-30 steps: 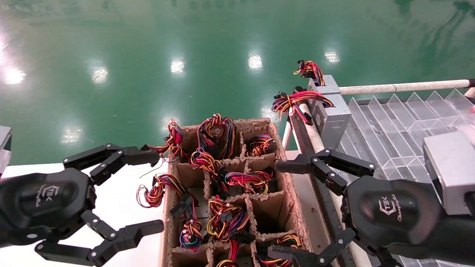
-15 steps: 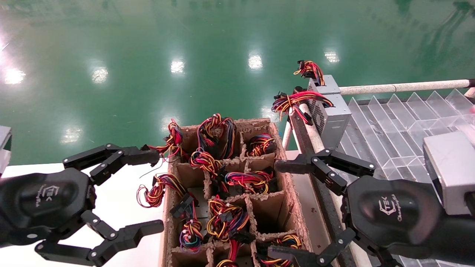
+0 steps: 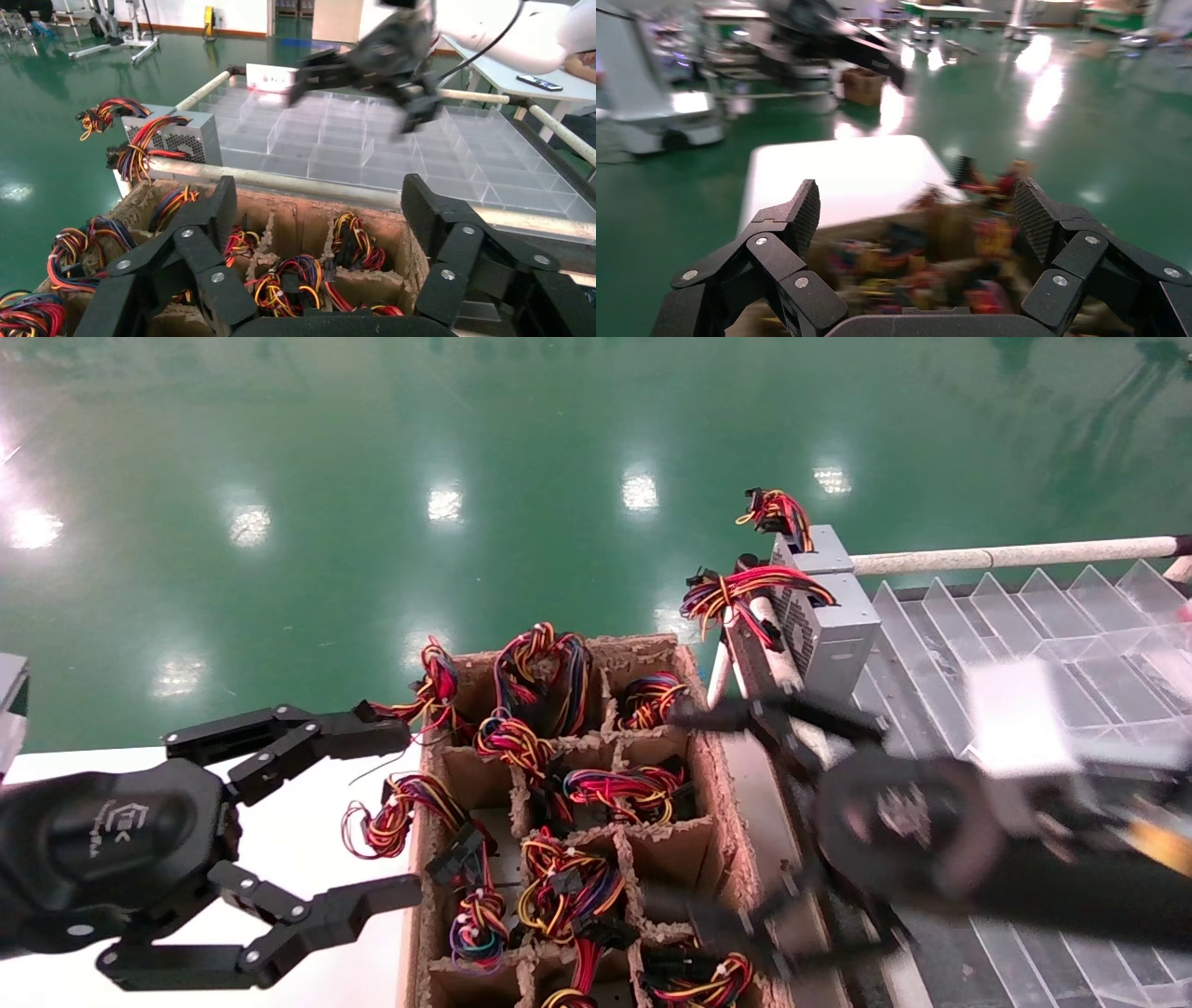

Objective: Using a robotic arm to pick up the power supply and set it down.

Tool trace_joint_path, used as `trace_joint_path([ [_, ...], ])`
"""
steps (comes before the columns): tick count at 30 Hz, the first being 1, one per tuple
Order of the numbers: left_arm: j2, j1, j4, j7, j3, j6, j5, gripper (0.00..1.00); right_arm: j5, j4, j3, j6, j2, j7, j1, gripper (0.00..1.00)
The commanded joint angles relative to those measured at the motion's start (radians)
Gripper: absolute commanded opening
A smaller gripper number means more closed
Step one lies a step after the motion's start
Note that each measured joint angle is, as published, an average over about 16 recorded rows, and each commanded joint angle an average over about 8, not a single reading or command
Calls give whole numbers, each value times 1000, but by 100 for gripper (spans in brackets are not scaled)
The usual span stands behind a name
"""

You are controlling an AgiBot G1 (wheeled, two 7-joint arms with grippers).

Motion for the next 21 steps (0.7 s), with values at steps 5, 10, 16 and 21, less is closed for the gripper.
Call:
trace_joint_path([
  [5,0,0,0,0,0,0,0,0,-120,-226,-58,15,-151,-142,112,100],
  [10,0,0,0,0,0,0,0,0,-202,-486,-99,71,-302,-268,225,100],
  [16,0,0,0,0,0,0,0,0,-261,-722,-123,189,-467,-374,329,100],
  [21,0,0,0,0,0,0,0,0,-267,-841,-129,195,-555,-440,385,100],
])
